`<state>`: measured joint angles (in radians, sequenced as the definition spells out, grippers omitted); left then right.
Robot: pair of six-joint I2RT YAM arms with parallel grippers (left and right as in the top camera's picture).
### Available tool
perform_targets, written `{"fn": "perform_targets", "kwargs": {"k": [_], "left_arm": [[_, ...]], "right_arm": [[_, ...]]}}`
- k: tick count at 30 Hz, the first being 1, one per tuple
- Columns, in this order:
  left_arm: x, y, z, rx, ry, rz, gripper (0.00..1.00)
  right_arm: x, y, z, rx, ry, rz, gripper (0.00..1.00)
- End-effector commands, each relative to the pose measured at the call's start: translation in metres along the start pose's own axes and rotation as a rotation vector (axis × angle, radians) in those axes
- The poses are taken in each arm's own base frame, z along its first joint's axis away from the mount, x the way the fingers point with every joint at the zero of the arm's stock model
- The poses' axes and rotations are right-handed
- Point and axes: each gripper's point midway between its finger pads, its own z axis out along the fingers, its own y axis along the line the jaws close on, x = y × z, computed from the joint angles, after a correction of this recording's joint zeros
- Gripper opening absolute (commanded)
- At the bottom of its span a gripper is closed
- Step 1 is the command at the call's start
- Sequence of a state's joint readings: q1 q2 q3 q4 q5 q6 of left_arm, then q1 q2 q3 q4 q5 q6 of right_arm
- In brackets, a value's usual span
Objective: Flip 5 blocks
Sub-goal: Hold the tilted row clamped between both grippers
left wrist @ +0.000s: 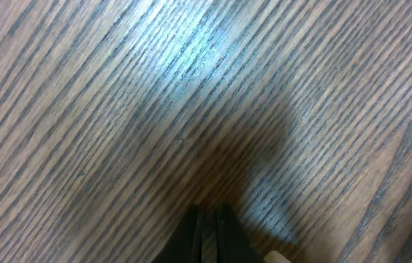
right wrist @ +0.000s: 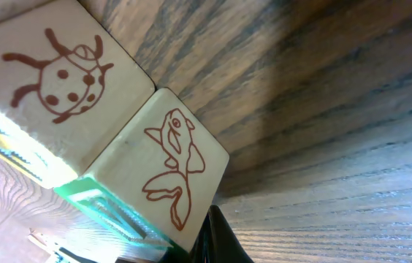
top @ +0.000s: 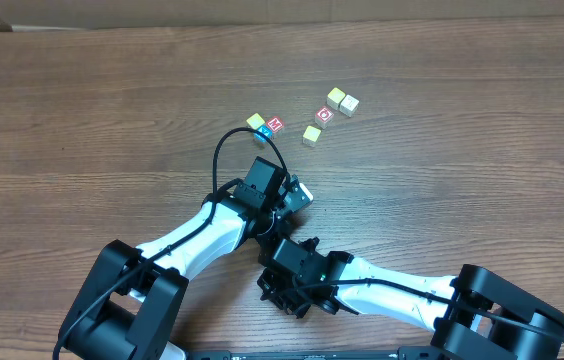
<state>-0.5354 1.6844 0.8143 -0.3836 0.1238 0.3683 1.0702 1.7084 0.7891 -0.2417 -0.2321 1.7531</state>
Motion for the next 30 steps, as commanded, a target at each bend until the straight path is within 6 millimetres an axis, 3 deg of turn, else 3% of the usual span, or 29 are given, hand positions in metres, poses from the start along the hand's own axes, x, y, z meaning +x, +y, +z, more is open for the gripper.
{"fn": "perform_targets", "kwargs": {"k": [1,30], "left_arm": [[0.0515,-0.0313,0.0236,0.09,0.162,-0.04,0.04],[0.049,-0.0304,0.0241,0.087,0.152,-0.045,0.04]], "right_arm": [[-0.025,0.0095,-0.0017,-0.031,-0.116,0.012,0.04],[-0.0226,0.0041,-0.0012,-0.009,-0.105,0.014,0.04]]}}
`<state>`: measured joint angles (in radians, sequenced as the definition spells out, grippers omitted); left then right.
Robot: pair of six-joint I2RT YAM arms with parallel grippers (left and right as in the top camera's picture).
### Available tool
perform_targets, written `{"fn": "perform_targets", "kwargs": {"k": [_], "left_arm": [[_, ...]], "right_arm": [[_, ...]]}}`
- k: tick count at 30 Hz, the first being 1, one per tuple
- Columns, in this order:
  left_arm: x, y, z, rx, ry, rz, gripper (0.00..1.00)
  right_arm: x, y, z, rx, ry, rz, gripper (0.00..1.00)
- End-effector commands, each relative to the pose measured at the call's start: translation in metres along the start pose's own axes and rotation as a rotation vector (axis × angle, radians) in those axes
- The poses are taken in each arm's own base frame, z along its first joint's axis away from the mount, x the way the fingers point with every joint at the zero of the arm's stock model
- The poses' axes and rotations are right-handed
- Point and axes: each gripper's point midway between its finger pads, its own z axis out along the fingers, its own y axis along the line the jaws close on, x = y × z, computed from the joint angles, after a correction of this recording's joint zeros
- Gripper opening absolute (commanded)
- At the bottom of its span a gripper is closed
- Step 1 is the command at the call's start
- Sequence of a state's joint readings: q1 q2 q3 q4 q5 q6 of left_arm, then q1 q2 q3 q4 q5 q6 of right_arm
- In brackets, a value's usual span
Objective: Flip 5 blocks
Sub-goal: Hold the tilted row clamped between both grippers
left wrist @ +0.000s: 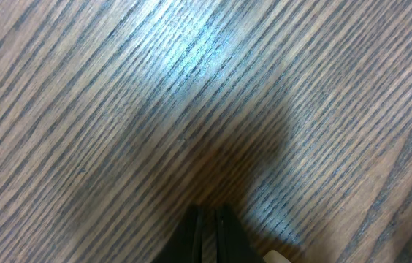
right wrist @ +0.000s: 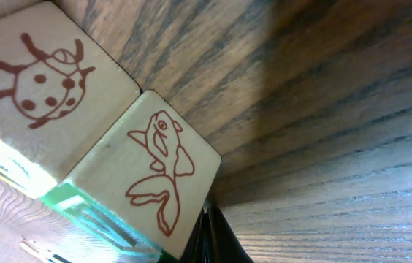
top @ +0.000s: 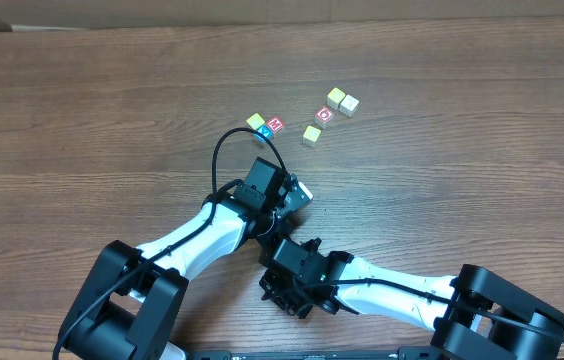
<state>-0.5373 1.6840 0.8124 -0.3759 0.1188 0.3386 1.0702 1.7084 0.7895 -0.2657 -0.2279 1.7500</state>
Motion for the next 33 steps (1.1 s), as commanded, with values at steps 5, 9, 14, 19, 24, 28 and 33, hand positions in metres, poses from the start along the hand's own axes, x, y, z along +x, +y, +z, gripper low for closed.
{"fn": "perform_targets", "kwargs": {"k": [5,9,14,19,24,28,33], "left_arm": [[0.051,-0.03,0.023,0.09,0.158,-0.017,0.04],[0.051,-0.03,0.023,0.09,0.157,-0.017,0.04],[0.05,-0.03,0.024,0.089,0.153,-0.017,0.04],[0.05,-0.03,0.024,0.089,0.153,-0.017,0.04],[0.05,-0.029,0.024,0.089,0.154,-0.016,0.04],[0.05,-0.03,0.024,0.089,0.153,-0.017,0.04],[0.05,-0.029,0.024,0.089,0.154,-0.016,0.04]], "right_arm": [[-0.018,0.008,0.0,-0.027,-0.092,0.005,0.04],[-0.017,0.008,0.0,-0.027,-0.088,0.005,0.04],[-0.015,0.008,0.0,-0.023,-0.074,0.004,0.04],[-0.01,0.006,0.001,-0.019,-0.065,0.0,0.04],[-0.005,0.006,0.002,-0.019,-0.059,-0.009,0.04],[-0.004,0.005,0.002,-0.017,-0.052,-0.011,0.04],[-0.002,0.005,0.002,-0.013,-0.041,-0.011,0.04]]}}
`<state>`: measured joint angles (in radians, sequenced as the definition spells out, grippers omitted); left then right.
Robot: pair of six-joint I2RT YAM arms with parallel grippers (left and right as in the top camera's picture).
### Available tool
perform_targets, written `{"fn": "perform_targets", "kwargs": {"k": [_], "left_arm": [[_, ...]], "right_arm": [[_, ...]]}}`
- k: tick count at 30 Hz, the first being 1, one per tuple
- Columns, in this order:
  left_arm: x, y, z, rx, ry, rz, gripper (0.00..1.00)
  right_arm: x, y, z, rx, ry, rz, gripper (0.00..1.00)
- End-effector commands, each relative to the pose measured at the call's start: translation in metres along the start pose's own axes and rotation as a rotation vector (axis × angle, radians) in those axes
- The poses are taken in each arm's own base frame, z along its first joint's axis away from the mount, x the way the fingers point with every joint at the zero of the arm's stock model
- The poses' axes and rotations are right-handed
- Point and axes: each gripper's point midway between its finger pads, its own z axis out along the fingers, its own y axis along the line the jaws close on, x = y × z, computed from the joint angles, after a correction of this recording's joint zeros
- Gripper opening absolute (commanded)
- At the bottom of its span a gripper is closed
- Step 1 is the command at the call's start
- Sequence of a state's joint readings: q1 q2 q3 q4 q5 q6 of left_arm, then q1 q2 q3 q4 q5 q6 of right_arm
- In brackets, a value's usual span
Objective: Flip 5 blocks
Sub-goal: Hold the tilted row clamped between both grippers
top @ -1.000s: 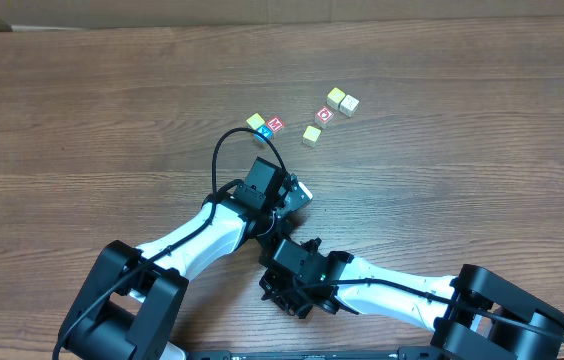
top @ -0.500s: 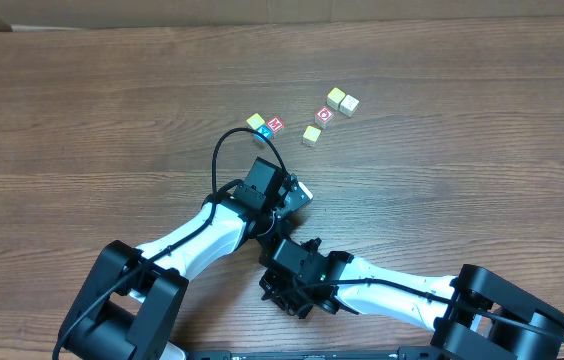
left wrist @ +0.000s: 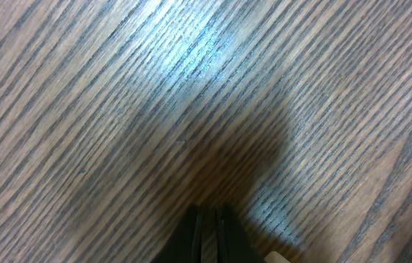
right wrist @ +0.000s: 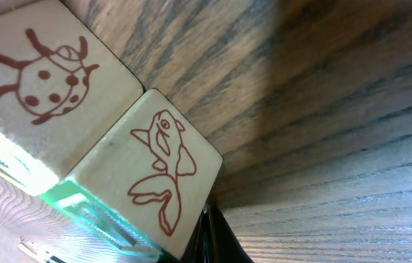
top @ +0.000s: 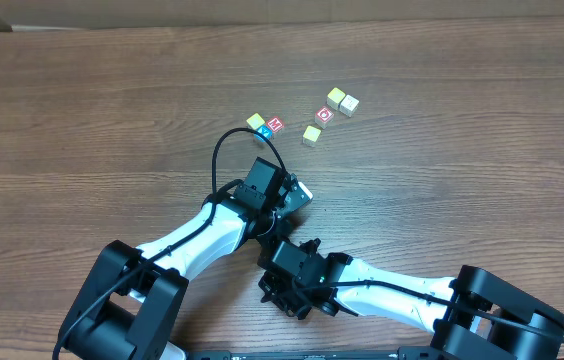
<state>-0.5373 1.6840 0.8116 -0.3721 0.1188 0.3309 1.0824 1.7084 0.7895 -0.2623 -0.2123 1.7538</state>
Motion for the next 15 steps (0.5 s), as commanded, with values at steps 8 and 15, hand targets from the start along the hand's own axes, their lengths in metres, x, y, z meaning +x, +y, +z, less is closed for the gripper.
{"fn": "perform_targets", "kwargs": {"k": [8,15], "left_arm": [[0.0507,-0.0292,0.0234,0.089,0.157,-0.009,0.04],[0.0507,-0.0293,0.0234,0.089,0.156,-0.009,0.04]], "right_arm": [[-0.0005,0.0039,0.0014,-0.006,-0.016,-0.001,0.04],[0.004,0.0042,0.0018,-0.008,-0.001,-0.008,0.04]]}}
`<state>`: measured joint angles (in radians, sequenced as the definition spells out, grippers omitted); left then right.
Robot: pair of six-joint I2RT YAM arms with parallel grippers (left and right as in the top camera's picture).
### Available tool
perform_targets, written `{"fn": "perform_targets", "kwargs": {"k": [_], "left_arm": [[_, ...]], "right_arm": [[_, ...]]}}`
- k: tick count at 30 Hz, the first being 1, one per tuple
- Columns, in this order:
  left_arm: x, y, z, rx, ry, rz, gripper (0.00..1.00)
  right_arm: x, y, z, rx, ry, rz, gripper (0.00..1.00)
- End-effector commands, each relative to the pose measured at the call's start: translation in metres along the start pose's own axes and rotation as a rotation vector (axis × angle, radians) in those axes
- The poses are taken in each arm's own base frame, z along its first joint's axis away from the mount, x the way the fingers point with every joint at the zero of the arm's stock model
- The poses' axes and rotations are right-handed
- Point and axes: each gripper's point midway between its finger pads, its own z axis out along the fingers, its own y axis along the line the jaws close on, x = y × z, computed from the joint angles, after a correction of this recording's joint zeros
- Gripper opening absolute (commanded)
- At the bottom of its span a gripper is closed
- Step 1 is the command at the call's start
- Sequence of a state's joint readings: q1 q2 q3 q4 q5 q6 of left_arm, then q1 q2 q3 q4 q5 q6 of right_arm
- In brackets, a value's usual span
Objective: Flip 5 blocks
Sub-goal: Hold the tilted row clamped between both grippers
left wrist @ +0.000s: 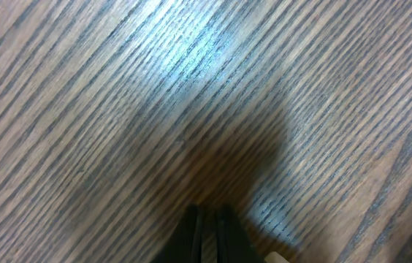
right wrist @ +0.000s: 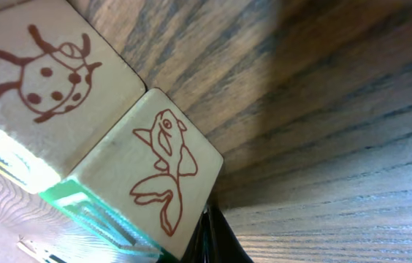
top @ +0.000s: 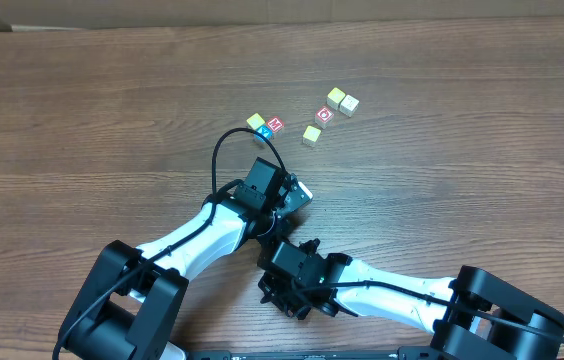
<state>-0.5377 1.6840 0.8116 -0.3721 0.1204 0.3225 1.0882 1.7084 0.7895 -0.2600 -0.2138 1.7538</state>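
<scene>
Close in the right wrist view stand two pale wooden blocks side by side, a ladybug block (right wrist: pixel 45 88) and a fish block (right wrist: pixel 151 172) with a green side face. My right gripper (right wrist: pixel 215 230) is shut, its tip against the fish block's lower right edge. My left gripper (left wrist: pixel 207 223) is shut over bare wood, holding nothing. Overhead, several small blocks lie farther back: a yellow block (top: pixel 255 121), a blue block (top: pixel 262 132), a red M block (top: pixel 275 124), a yellow-green block (top: pixel 312 134) and a red O block (top: pixel 325 114).
Two more pale blocks (top: pixel 342 101) lie at the back right of the cluster. Both arms cross near the table's front middle, the left wrist (top: pixel 262 187) just above the right wrist (top: pixel 297 275). A cream corner (left wrist: pixel 279 257) shows at the left wrist view's bottom edge.
At the oldest moment the ladybug and fish blocks filled the right wrist view a little higher and to the right. A second later they sat slightly lower and left, and they have stayed there. The arms and the far blocks look the same throughout.
</scene>
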Motion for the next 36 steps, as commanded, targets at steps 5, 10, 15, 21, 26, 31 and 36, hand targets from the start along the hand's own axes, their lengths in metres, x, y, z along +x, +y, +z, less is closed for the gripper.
{"fn": "perform_targets", "kwargs": {"k": [5,10,15,21,26,31,36], "left_arm": [[0.051,-0.028,0.023,0.087,0.158,-0.002,0.04],[0.051,-0.028,0.023,0.087,0.157,-0.001,0.04],[0.051,-0.028,0.023,0.087,0.157,-0.002,0.04],[0.051,-0.028,0.023,0.087,0.157,-0.002,0.04],[0.051,-0.029,0.023,0.087,0.157,-0.005,0.04],[0.05,-0.028,0.023,0.086,0.155,-0.005,0.04],[0.046,-0.026,0.024,0.077,0.136,-0.015,0.04]], "right_arm": [[0.004,0.004,0.002,-0.004,0.008,-0.003,0.04],[0.008,0.002,0.002,-0.001,0.014,-0.011,0.04],[0.014,0.0,0.003,0.007,0.029,-0.004,0.04],[0.02,-0.002,0.003,0.016,0.051,-0.008,0.04],[0.029,-0.006,0.004,0.028,0.079,-0.023,0.04],[0.034,-0.008,0.005,0.033,0.084,-0.035,0.04],[0.034,-0.008,0.005,0.033,0.086,-0.036,0.04]]}}
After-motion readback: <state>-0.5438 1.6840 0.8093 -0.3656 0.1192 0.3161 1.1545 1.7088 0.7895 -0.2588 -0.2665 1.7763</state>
